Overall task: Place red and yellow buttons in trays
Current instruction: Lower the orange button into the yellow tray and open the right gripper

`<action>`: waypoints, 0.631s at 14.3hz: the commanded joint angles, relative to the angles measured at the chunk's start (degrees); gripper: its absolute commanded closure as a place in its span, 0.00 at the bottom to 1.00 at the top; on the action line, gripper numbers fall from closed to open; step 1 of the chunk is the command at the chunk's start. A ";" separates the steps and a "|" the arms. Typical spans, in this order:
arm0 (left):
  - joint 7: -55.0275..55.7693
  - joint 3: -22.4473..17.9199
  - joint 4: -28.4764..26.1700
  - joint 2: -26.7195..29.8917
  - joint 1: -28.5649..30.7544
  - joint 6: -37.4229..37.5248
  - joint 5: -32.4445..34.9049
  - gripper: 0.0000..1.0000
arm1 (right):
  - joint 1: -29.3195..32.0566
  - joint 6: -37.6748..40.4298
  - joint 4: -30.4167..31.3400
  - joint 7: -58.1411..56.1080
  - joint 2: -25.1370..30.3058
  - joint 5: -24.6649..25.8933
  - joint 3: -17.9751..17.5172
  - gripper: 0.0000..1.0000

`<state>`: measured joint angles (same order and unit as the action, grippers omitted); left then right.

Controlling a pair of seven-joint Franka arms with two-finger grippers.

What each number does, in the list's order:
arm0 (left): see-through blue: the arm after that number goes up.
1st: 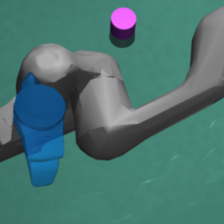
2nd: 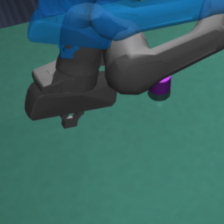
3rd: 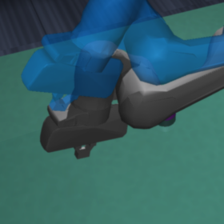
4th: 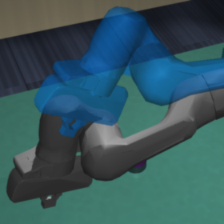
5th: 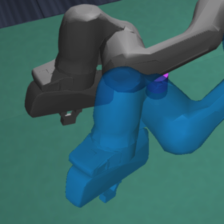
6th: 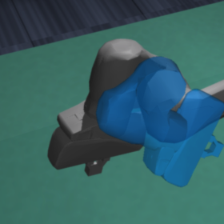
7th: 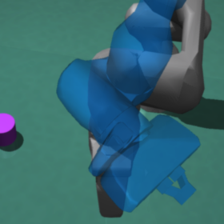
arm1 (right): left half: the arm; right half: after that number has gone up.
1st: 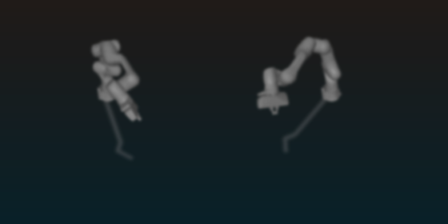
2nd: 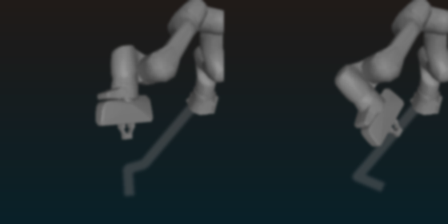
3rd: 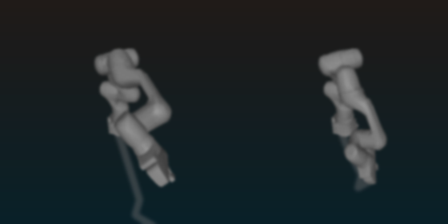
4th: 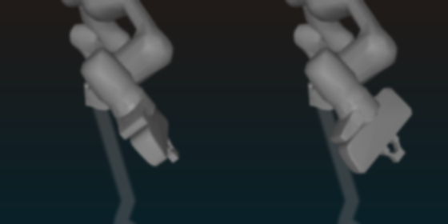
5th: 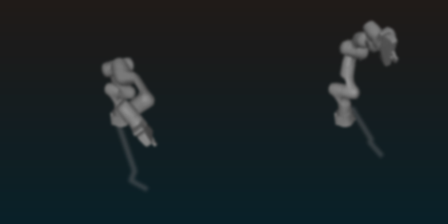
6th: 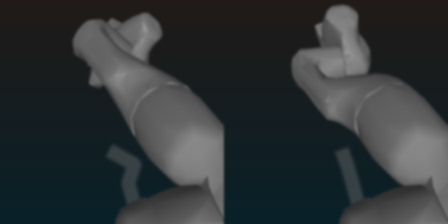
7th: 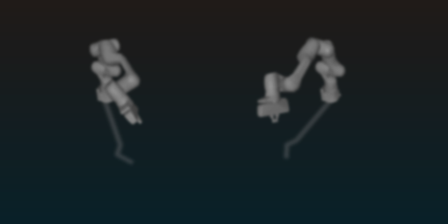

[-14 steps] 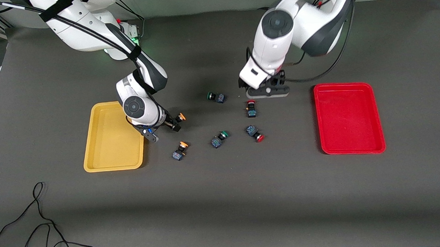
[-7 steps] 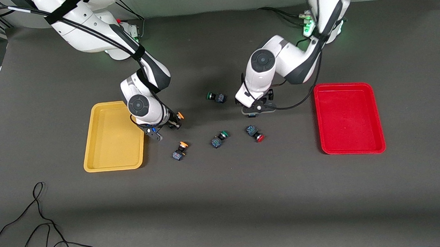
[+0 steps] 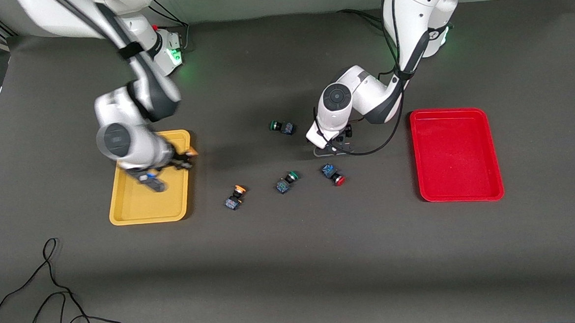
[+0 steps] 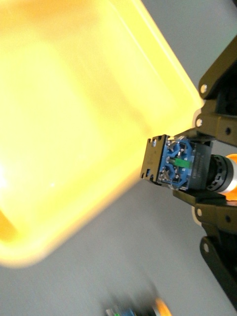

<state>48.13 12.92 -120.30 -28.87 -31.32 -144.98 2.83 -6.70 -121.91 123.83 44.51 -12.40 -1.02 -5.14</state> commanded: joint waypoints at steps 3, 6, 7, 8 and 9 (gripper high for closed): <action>1.80 -0.80 -0.38 1.27 -1.46 1.97 1.04 0.67 | 0.02 -4.39 8.26 -11.54 -0.69 0.40 9.53 0.86; 2.06 -0.71 -0.03 2.23 -1.46 4.70 0.95 0.86 | 0.11 -5.52 8.62 -11.46 -1.57 -0.65 9.97 0.78; 2.23 -0.71 0.32 2.41 -1.46 5.49 0.87 0.90 | 0.03 -6.40 8.62 -11.46 -2.01 -1.70 9.89 0.68; 2.24 -0.71 0.67 3.11 -1.29 6.11 0.78 0.92 | 0.02 -7.37 8.71 -11.55 -2.27 -1.97 9.89 0.24; 2.24 -0.71 1.72 3.81 -0.94 7.25 0.43 0.93 | 0.02 -7.64 8.62 -11.64 -2.28 -1.97 9.89 0.00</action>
<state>48.60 12.90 -119.58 -27.83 -31.65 -140.98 2.91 -6.25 -128.05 132.17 33.27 -14.63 -1.71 4.55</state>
